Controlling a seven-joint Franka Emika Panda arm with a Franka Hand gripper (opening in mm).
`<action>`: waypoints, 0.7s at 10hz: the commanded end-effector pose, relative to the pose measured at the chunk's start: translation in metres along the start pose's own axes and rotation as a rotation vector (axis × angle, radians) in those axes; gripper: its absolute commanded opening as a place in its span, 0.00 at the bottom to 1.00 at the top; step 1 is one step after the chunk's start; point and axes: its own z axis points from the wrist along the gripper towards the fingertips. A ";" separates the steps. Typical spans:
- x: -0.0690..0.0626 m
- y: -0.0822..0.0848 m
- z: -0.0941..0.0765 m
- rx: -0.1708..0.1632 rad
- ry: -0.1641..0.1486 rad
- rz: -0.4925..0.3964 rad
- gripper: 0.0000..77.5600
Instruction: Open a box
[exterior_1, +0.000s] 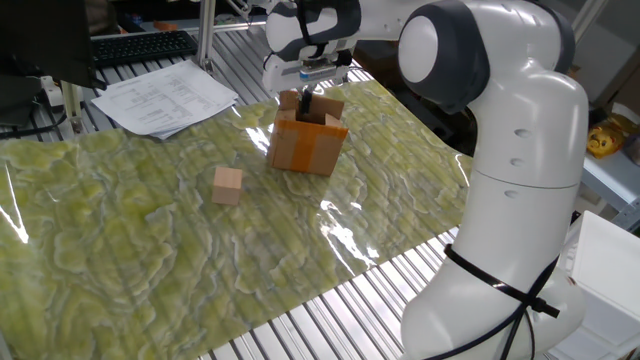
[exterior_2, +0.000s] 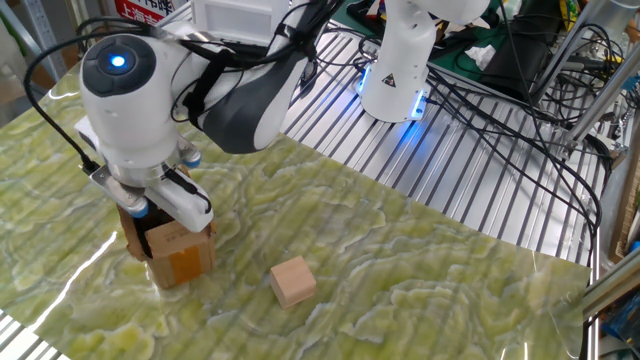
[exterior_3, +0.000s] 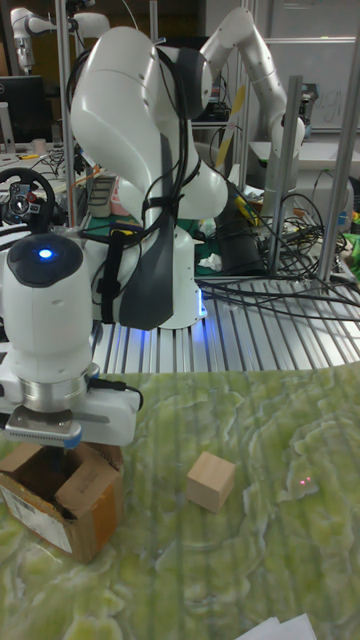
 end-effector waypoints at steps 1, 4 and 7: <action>0.001 -0.001 0.012 0.000 -0.024 0.005 0.00; 0.002 -0.001 0.017 -0.016 -0.035 0.021 0.00; -0.003 0.015 0.010 -0.122 -0.031 0.110 0.00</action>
